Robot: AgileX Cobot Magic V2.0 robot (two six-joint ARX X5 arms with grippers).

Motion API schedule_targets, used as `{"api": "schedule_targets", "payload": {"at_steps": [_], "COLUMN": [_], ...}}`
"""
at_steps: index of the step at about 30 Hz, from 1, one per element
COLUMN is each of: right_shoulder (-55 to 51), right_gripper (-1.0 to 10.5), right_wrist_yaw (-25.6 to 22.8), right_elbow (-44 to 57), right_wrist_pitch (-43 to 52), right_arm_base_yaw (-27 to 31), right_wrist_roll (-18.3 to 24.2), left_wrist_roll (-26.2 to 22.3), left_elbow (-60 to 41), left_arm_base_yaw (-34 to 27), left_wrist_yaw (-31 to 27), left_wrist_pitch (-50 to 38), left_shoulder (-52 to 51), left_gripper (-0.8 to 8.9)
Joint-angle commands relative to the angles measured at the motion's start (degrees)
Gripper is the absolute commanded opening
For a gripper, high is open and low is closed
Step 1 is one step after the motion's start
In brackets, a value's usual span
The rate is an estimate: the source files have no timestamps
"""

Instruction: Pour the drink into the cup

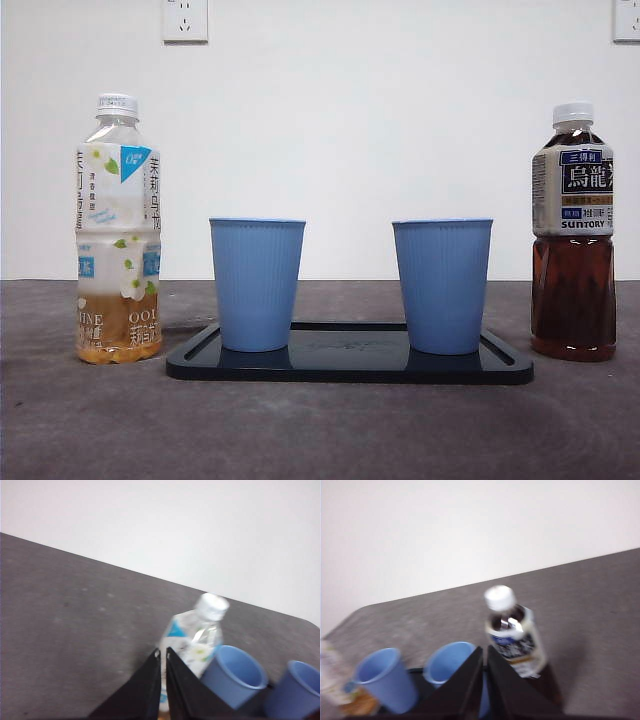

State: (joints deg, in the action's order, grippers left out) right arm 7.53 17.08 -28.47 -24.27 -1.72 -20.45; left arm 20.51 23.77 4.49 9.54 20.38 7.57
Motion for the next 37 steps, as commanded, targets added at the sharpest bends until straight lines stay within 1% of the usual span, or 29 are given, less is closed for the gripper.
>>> {"api": "schedule_targets", "payload": {"at_steps": [1,3,6,8,10,12,15,17,19,22,30,32,37], "right_shoulder": [3.96,6.93,11.30,14.34,16.61,18.58,21.27,23.06,24.26,24.57,24.57,24.57,24.57], "right_gripper": [0.1,0.1,0.1,0.1,0.1,0.1,0.1,0.1,0.1,0.1,0.1,0.3,3.6], "right_wrist_yaw": [4.20,6.73,9.18,11.21,11.61,11.61,11.61,11.61,11.58,11.50,11.39,11.41,11.39], "right_elbow": [-6.01,-9.88,-15.32,-18.82,-21.35,-23.71,-27.04,-28.87,-29.73,-29.73,-29.73,-29.73,-29.73], "right_wrist_pitch": [-2.73,-5.57,-9.29,-11.04,-12.17,-13.70,-17.14,-19.87,-21.33,-21.29,-21.14,-21.14,-21.14], "right_arm_base_yaw": [-0.11,-0.11,-0.31,-1.62,-3.72,-6.01,-8.92,-10.10,-10.62,-10.64,-10.64,-10.64,-10.64], "right_wrist_roll": [0.77,2.43,4.28,5.16,5.90,7.67,10.58,12.72,13.60,13.68,13.66,13.64,13.62], "left_wrist_roll": [-0.61,-1.36,-2.99,-4.20,-5.57,-6.21,-6.97,-8.61,-9.75,-10.82,-10.82,-10.82,-10.86], "left_elbow": [7.74,12.39,19.52,24.15,27.58,30.32,33.11,34.18,34.32,34.32,34.32,34.32,34.32], "left_arm_base_yaw": [0.24,0.81,2.25,3.74,5.16,6.75,8.96,10.08,10.67,11.02,11.02,11.02,11.02], "left_wrist_yaw": [2.38,4.13,7.13,9.51,11.61,14.21,18.10,20.28,20.48,20.48,20.48,20.48,20.28], "left_wrist_pitch": [2.14,3.87,7.37,10.84,13.66,15.76,16.98,17.11,16.13,14.75,14.19,14.32,14.29], "left_shoulder": [4.17,7.43,12.76,16.50,19.54,22.23,25.42,27.02,27.52,27.58,27.54,27.54,27.56], "left_gripper": [0.16,0.16,0.16,0.16,0.16,0.16,0.15,0.15,0.16,0.18,0.38,0.89,4.26]}}
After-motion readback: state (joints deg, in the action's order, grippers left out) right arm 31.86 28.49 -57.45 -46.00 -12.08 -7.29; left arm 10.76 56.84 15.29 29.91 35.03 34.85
